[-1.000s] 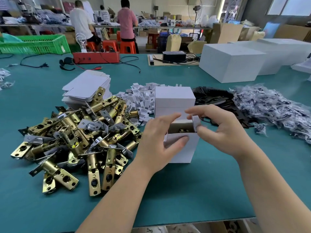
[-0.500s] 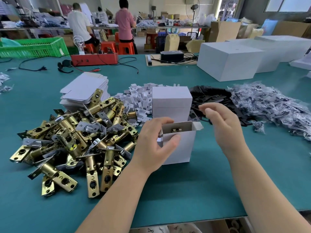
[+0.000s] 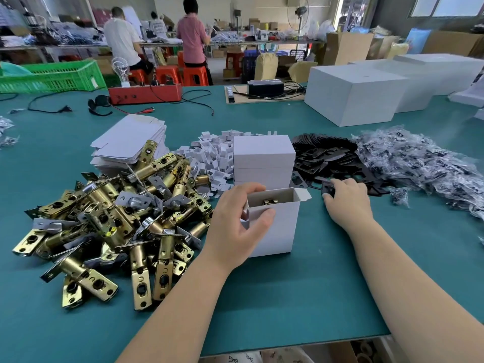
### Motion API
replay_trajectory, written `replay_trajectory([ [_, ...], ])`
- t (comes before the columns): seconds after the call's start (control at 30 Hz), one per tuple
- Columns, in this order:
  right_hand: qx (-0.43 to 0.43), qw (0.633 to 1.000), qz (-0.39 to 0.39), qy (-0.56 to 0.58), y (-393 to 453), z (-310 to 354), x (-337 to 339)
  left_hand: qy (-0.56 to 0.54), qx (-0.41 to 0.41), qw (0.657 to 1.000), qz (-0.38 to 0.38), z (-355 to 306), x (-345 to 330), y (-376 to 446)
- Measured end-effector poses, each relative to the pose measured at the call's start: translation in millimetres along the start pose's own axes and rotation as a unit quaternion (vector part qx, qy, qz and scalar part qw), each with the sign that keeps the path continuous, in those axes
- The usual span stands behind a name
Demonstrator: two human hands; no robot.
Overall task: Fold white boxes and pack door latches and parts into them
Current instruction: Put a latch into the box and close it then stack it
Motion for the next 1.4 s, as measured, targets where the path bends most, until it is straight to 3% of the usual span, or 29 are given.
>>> replay_trajectory([
  [0.13,-0.009,1.0,0.015,-0.004,-0.2,-5.4,1.0,-0.004,0.002,1.0,0.0,-0.9,0.0,-1.1],
  [0.27,-0.012,0.995,-0.017,0.1,-3.5,-8.5,5.2,-0.006,0.005,1.0,0.002,-1.8,-0.5,-0.8],
  [0.4,-0.002,0.996,0.043,0.082,-6.7,-13.4,8.1,-0.009,0.008,1.0,0.001,-1.8,0.2,-1.0],
  [0.53,0.025,0.996,0.025,0.08,-9.3,-13.5,12.2,-0.005,0.007,1.0,0.001,-2.0,0.4,-1.1],
  [0.7,0.01,0.98,-0.027,0.195,-9.0,-15.7,12.9,-0.006,0.007,1.0,0.001,-1.0,0.3,-1.0],
  [0.77,-0.011,0.956,-0.032,0.29,-7.0,-18.4,11.9,-0.008,0.006,1.0,0.0,-0.5,0.5,-0.8],
  [0.83,-0.045,0.914,-0.014,0.403,-7.3,-19.2,9.3,-0.012,0.005,1.0,0.001,0.0,0.2,-0.4],
  [0.93,-0.054,0.886,0.008,0.461,-7.8,-17.6,6.5,-0.015,0.001,1.0,0.001,0.0,-0.1,0.2],
  [1.23,-0.004,0.866,0.082,0.494,-16.3,-2.6,5.5,-0.01,-0.003,1.0,-0.001,-1.5,0.2,-0.4],
  [1.33,-0.019,0.863,0.16,0.479,-18.1,0.8,-0.3,-0.015,0.004,1.0,0.002,-0.7,-0.5,-0.7],
  [1.4,-0.044,0.847,0.167,0.503,-16.9,1.6,-1.5,-0.016,0.008,1.0,0.002,-0.9,-0.7,-0.5],
])
Point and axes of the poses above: each hand's wrist, its own y-axis towards the middle knuckle, its own x-axis out of the back of the hand, z = x × y, the point moved 3 cm from there along y, towards the middle knuckle, and after that the axes turned 4 degrees about -x, right-handed, at the moved point
